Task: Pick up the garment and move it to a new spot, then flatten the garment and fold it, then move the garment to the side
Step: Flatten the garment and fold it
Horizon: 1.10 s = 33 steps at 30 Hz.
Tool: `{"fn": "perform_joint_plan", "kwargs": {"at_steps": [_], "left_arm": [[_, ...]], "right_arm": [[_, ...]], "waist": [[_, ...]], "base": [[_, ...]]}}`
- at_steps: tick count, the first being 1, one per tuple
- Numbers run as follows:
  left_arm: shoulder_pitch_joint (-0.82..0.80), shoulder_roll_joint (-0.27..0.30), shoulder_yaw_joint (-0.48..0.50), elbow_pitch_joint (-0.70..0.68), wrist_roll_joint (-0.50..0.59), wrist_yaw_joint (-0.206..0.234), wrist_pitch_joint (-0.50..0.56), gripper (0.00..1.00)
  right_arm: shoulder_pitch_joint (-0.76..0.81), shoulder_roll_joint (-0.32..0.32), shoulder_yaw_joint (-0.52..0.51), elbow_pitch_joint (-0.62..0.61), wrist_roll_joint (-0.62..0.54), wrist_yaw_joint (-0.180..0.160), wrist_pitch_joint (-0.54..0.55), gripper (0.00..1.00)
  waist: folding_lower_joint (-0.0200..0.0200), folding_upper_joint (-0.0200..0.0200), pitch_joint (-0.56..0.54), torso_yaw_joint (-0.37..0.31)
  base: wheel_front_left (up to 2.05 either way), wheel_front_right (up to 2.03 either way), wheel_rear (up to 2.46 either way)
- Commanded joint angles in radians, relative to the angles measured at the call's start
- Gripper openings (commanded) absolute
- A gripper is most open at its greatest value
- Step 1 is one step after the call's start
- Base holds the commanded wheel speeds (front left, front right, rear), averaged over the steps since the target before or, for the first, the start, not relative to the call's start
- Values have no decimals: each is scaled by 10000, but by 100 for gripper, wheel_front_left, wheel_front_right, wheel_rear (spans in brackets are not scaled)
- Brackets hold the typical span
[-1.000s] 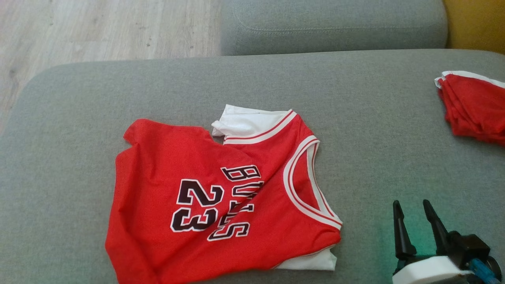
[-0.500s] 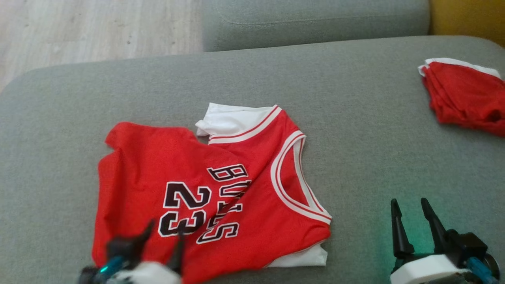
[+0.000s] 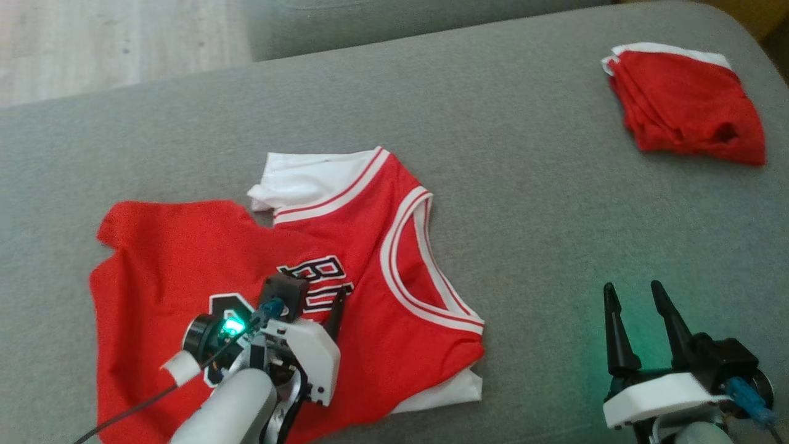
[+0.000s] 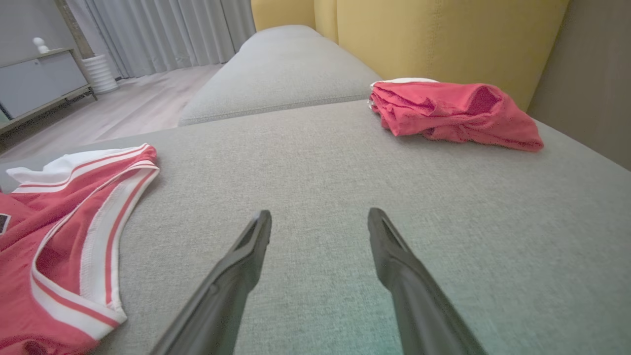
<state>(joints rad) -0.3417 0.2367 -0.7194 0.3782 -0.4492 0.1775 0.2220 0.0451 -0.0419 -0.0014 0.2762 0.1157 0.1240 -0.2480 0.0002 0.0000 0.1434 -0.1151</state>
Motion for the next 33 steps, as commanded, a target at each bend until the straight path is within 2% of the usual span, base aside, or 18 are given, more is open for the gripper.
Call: {"fn": "perform_joint_plan", "kwargs": {"at_steps": [1, 3, 4, 5, 6, 9, 13, 20, 24, 29, 33], "left_arm": [[-439, 49, 225, -146, 63, -39, 33, 100], [-623, 19, 133, 324, 84, -164, 123, 100], [-702, 11, 77, 576, 98, -226, 192, 96], [-772, -11, 0, 820, 98, -332, 267, 15], [-826, -57, -66, 1018, 42, -493, 337, 0], [-1050, -248, -198, 1399, -90, -878, 387, 0], [-1391, -477, -176, 1829, -156, -1036, 93, 0], [-2573, -553, 631, 2584, 16, -449, -1922, 0], [-3525, -415, 1041, 3253, 135, -281, -2958, 0], [-4521, -178, 1425, 4186, 309, 10, -4116, 0], [-4927, -54, 1706, 4782, 405, 308, -4659, 0]], "right_arm": [[-312, -83, 238, -265, 55, 67, -138, 100], [-330, -83, 237, -263, 76, 67, -138, 100], [-345, -83, 258, -261, 86, 67, -138, 100], [-360, -83, 288, -252, 93, 67, -138, 100], [-382, -83, 326, -239, 103, 67, -138, 100], [-453, -83, 358, -244, 148, 67, -138, 100], [-526, -83, 398, -248, 162, 67, -138, 100], [-789, -83, 616, -744, 311, 67, -138, 100], [-964, -83, 812, -942, 378, 67, -138, 100], [-1012, -83, 880, -1040, 402, 67, -138, 100], [-969, -83, 823, -1038, 401, 67, -138, 100]], "waist": [[-2, 0, 130, -187], [-2, 0, 188, -306], [-2, 0, 204, -360], [-2, 0, 210, -418], [-2, 0, 226, -487], [-2, 0, 283, -606], [-2, 0, 319, -739], [-2, 0, 569, -1094], [-2, 0, 774, -1331], [-2, 0, 979, -1585], [-2, 0, 1090, -1670]], "base": [[0, 0, 0], [0, 0, 0], [0, 0, 0], [0, 0, 0], [0, 0, 0], [0, 0, 0], [0, 0, 0], [0, 0, 0], [0, 0, 0], [0, 0, 0], [0, 0, 0]]}}
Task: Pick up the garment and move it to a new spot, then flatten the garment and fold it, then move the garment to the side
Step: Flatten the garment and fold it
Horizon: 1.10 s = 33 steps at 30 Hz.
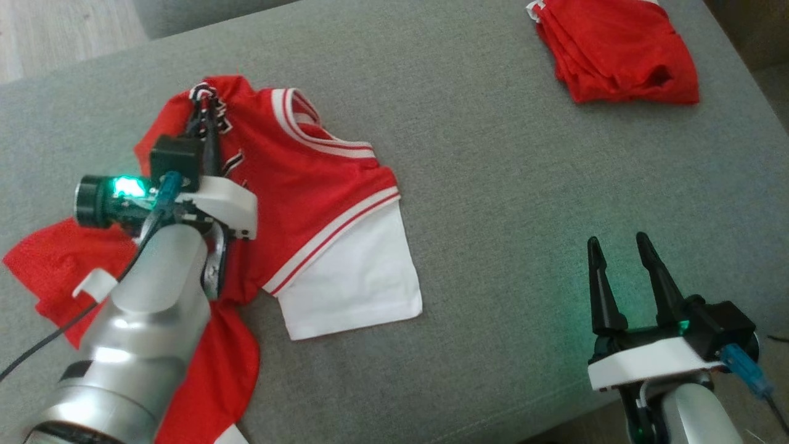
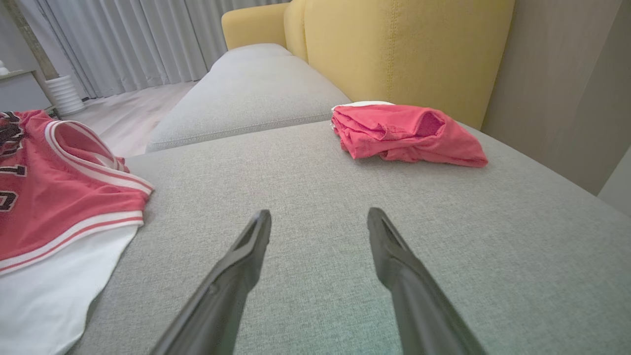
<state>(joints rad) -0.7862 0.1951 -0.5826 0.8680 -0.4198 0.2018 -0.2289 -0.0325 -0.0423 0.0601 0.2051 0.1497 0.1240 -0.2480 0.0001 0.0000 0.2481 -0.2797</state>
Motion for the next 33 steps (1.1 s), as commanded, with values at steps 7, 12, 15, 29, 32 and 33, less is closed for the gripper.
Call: {"fn": "perform_joint_plan", "kwargs": {"at_steps": [7, 12, 15, 29, 32, 33], "left_arm": [[-362, 65, 696, 114, 201, 51, -323, 100], [206, -156, 1179, -661, 85, -144, -326, 100], [1023, -287, 1533, -1685, 156, -315, -327, 100], [6600, -514, 2734, -5969, 760, -733, -328, 100], [7548, -444, 3063, -6268, 873, -841, -328, 100], [7822, -459, 3198, -6356, 866, -913, -328, 100]], "right_arm": [[-189, -79, 92, -419, -16, 67, -138, 100], [-94, -79, -28, -589, -91, 67, -138, 100], [16, -79, -165, -734, -220, 67, -138, 100], [821, -79, -735, -321, -716, 67, -138, 100], [1006, -79, -685, -67, -630, 67, -138, 100], [1057, -79, -668, 12, -565, 67, -138, 100]], "waist": [[-1, 0, -80, 196], [-1, 0, -457, 497], [-1, 0, -873, 789], [-1, 0, -2362, 2779], [-1, 0, -2544, 3145], [-1, 0, -2592, 3251]], "base": [[0, 0, 0], [0, 0, 0], [0, 0, 0], [0, 0, 0], [0, 0, 0], [0, 0, 0]]}}
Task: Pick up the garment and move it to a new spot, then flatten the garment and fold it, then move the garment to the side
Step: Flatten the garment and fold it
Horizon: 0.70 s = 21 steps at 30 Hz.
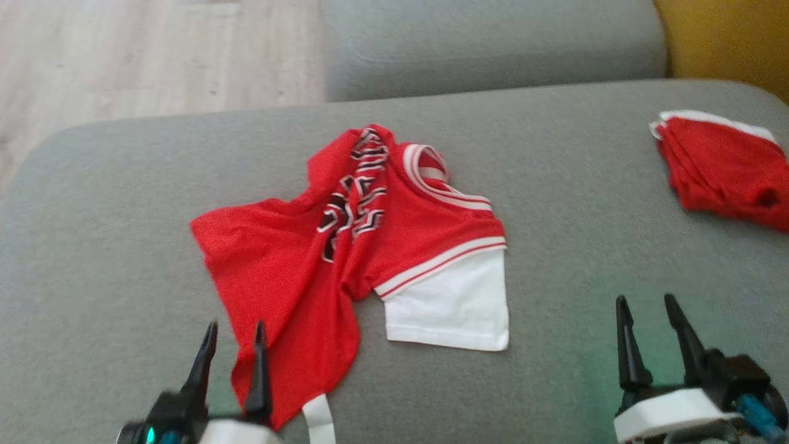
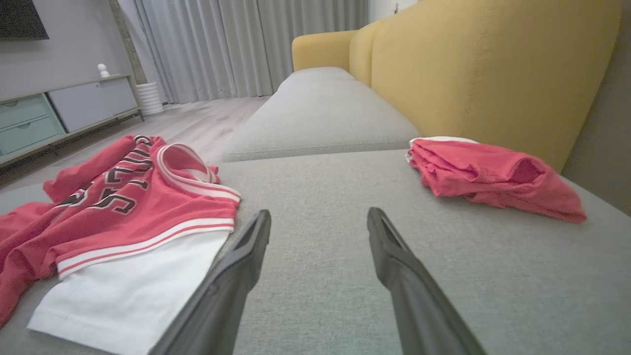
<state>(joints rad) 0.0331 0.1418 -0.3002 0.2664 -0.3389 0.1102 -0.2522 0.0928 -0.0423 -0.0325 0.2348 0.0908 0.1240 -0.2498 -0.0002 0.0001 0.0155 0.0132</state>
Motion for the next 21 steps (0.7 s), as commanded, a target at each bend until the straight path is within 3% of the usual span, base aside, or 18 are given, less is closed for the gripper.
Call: {"fn": "perform_joint_plan", "kwargs": {"at_steps": [1, 10, 21], "left_arm": [[-132, 87, 494, -401, 108, -67, -95, 100], [1152, -197, 1436, -636, 717, -770, -95, 100], [1064, -632, 2065, -408, 1168, -1717, -95, 100]], "right_arm": [[-144, -79, 266, -196, 69, 67, -120, 100], [90, -79, 383, 685, 250, 67, -120, 100], [23, -79, 473, 827, 374, 67, -120, 100]], "waist": [[2, -1, -313, 423], [2, -1, -569, 960], [2, -1, -573, 887]], "base": [[0, 0, 0], [0, 0, 0], [0, 0, 0]]}}
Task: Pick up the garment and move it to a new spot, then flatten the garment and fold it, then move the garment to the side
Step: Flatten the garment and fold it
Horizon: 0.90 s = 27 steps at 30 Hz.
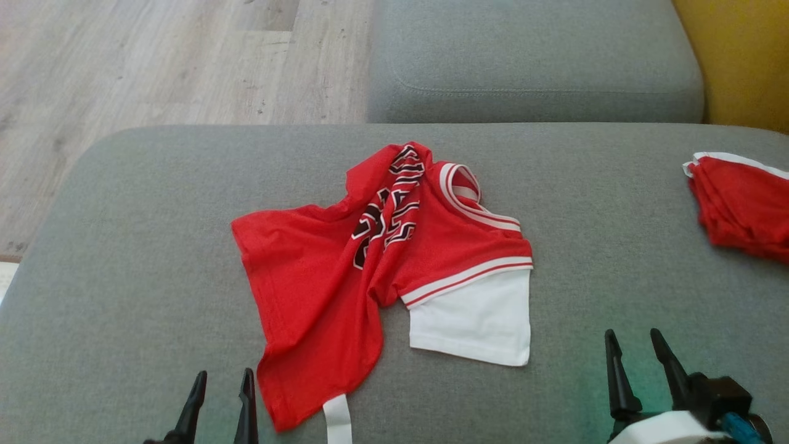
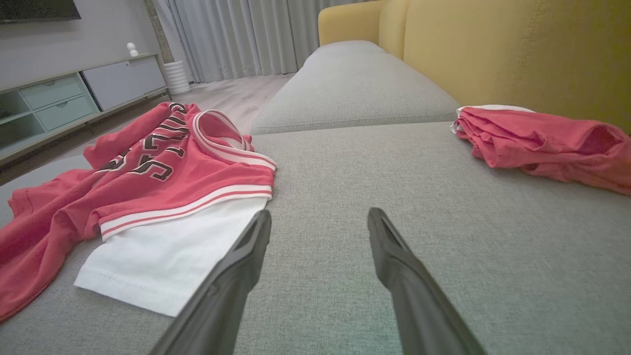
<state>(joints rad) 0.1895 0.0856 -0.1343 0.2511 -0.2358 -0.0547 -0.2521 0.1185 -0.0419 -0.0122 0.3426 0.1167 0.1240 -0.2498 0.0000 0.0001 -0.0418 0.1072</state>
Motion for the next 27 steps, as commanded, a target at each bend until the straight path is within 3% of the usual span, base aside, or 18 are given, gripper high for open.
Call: {"fn": "perform_joint_plan", "kwargs": {"at_steps": [1, 22, 27], "left_arm": [[-519, -96, 451, -237, 168, -118, -97, 100], [-717, -310, 854, 178, 617, -622, -97, 100], [-748, -311, 612, -49, 1013, -660, -97, 100]], "right_arm": [[-225, -83, 290, -252, 126, 67, -120, 100], [-116, -83, 381, -205, 118, 67, -120, 100], [-298, -83, 623, -249, 964, 67, -120, 100]], "waist": [[0, -1, 3, -90], [0, -1, -56, -720], [0, -1, -73, -772]], "base": [[0, 0, 0], [0, 0, 0], [0, 0, 0]]}}
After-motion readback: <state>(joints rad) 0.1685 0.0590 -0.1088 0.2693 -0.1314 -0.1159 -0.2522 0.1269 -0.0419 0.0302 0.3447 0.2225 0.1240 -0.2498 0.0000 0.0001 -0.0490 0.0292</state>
